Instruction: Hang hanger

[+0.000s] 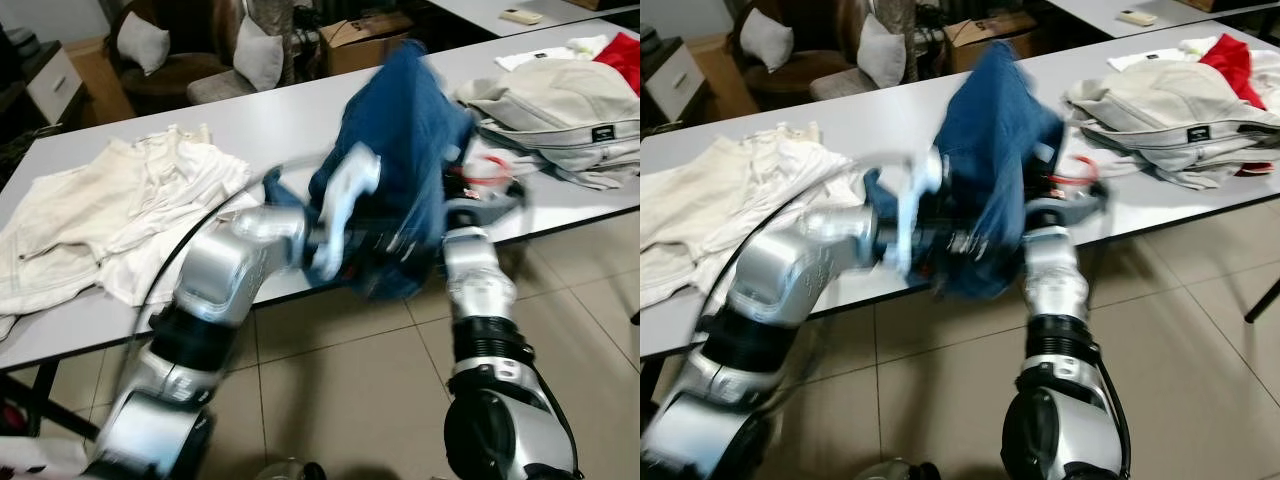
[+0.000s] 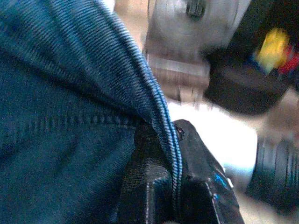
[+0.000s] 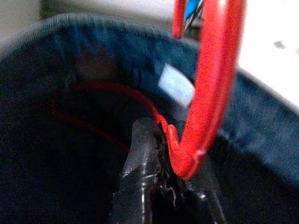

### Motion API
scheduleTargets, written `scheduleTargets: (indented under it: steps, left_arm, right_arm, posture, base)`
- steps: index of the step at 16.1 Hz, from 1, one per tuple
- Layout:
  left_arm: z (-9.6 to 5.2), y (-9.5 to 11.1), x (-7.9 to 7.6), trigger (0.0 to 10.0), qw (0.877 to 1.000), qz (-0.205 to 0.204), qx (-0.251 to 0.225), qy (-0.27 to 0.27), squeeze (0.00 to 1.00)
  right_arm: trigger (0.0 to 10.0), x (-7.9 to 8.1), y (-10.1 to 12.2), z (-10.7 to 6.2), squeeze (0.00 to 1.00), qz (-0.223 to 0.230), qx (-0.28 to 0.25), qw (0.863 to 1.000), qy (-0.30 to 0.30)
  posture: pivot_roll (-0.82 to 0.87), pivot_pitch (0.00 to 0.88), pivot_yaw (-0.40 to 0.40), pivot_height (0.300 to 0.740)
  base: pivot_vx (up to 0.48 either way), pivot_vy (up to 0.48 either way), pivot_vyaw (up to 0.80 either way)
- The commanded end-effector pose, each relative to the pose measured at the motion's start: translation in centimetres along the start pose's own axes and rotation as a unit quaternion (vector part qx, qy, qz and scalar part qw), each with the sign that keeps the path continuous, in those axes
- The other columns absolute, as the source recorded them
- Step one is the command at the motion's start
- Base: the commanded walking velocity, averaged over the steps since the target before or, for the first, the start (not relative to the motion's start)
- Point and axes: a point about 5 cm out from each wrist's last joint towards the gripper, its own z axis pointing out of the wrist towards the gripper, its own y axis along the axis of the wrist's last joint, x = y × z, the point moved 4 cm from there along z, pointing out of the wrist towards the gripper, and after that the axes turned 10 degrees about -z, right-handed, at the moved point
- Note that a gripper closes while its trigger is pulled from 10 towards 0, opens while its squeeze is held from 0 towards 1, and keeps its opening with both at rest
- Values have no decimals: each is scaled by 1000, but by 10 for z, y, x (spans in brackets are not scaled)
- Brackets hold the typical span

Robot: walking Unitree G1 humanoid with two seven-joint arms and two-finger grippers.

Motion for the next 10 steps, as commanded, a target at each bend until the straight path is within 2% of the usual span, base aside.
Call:
scheduleTargets:
  steps: [1,2,3,4,6,8,9,10]
  left_arm:
    - [-7,16,3,0,999,-14,-32,6,0]
    - [-13,33,4,0,998,-25,-65,7,0]
    - [-16,41,3,0,997,-29,-78,3,0]
    - [-24,56,3,0,995,-26,-101,4,0]
    - [-27,59,6,0,994,-24,-107,13,0]
    - [-40,74,32,0,985,-14,-143,100,0]
    - [-54,85,55,0,969,-16,-177,173,0]
    - [-63,91,67,0,957,-17,-194,215,0]
  right_arm:
    - [10000,4,-16,0,0,-42,39,998,0]
    - [10000,-8,-21,-5,0,-65,60,996,-15]
    - [10000,-15,-21,-8,0,-72,66,995,-24]
    - [10000,-30,-19,-16,0,-95,82,991,-39]
    - [10000,-33,-18,-18,0,-103,87,990,-42]
    - [10000,-40,-15,-32,0,-111,111,987,-42]
    - [10000,-41,-15,-42,0,-107,132,985,-36]
    - [10000,-38,-17,-48,0,-104,146,984,-25]
  posture:
    - [-113,0,171,740]
    - [-114,0,170,740]
    - [-117,0,168,740]
    - [-123,0,167,740]
    - [-123,0,167,740]
    - [-137,0,169,740]
    - [-139,0,170,740]
    - [-142,0,169,740]
  base:
    - [0,0,0]
    - [0,0,0]
    - [0,0,0]
    - [0,0,0]
    - [0,0,0]
    - [0,0,0]
    - [0,0,0]
    - [0,0,0]
